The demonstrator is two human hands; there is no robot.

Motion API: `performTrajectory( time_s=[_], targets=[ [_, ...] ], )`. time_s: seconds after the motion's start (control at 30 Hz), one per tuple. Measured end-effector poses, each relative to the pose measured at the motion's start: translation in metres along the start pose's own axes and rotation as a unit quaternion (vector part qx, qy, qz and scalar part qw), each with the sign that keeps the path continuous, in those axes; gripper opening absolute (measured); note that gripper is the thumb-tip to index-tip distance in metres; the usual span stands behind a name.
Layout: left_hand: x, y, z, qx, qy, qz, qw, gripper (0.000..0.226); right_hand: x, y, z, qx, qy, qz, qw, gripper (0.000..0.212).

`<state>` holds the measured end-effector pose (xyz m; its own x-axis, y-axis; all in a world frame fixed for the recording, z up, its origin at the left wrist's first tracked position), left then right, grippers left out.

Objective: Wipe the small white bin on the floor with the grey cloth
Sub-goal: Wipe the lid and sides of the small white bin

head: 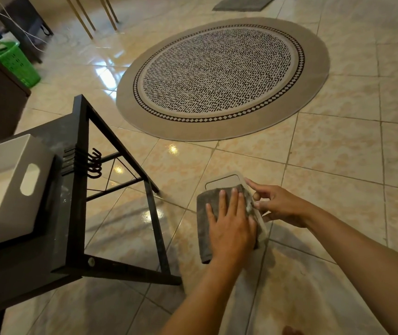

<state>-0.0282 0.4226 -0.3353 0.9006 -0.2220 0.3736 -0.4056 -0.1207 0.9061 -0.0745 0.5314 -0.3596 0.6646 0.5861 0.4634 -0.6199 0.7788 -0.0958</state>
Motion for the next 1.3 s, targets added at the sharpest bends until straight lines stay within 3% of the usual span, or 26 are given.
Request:
performTrajectory(
  time_s=[0.13, 0.37, 0.47, 0.63, 0.8, 0.97, 1.17, 1.3],
  targets=[
    [-0.025, 0.014, -0.012, -0.01, -0.001, -0.005, 1.0, 0.06, 0.004, 0.002, 0.002, 0.019, -0.007, -0.014, 1.0, 0.073],
    [-0.029, 0.02, 0.025, 0.026, 0.043, -0.005, 0.999, 0.06, -0.003, 0.001, 0.003, 0.015, 0.005, -0.021, 1.0, 0.072],
    [-0.001, 0.004, 0.009, 0.016, 0.025, 0.002, 1.0, 0.067, -0.003, -0.001, 0.004, 0.007, 0.004, -0.011, 1.0, 0.071],
    [-0.026, 0.014, -0.011, 0.008, 0.01, -0.002, 1.0, 0.059, 0.0, 0.001, 0.006, 0.035, -0.009, -0.025, 0.999, 0.071],
    [-0.047, 0.032, 0.022, 0.02, 0.045, 0.005, 0.999, 0.059, -0.001, -0.001, 0.005, 0.027, -0.007, -0.035, 0.999, 0.069],
    [-0.006, 0.013, 0.026, 0.022, 0.047, 0.006, 0.999, 0.074, -0.002, -0.002, 0.005, 0.024, -0.004, -0.028, 0.999, 0.07],
    [-0.021, 0.008, -0.004, 0.002, 0.026, -0.003, 1.0, 0.062, 0.0, 0.001, 0.005, 0.037, -0.017, -0.031, 0.999, 0.07],
    [-0.046, 0.029, 0.016, -0.001, 0.046, -0.005, 0.999, 0.061, -0.001, 0.001, 0.004, 0.043, -0.023, -0.036, 0.998, 0.07]
  ],
)
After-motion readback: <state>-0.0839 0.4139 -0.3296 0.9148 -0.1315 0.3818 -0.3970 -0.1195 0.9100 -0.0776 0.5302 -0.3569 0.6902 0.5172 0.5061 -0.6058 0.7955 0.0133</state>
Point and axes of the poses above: each hand's wrist, its own x-axis away from the middle knuckle, its own y-axis out of the back of the hand, z = x × y, the point moved 9 cm from there along -x, towards the middle knuckle, and after that the axes turned 15 degrees about z, right-handed, at the moved point
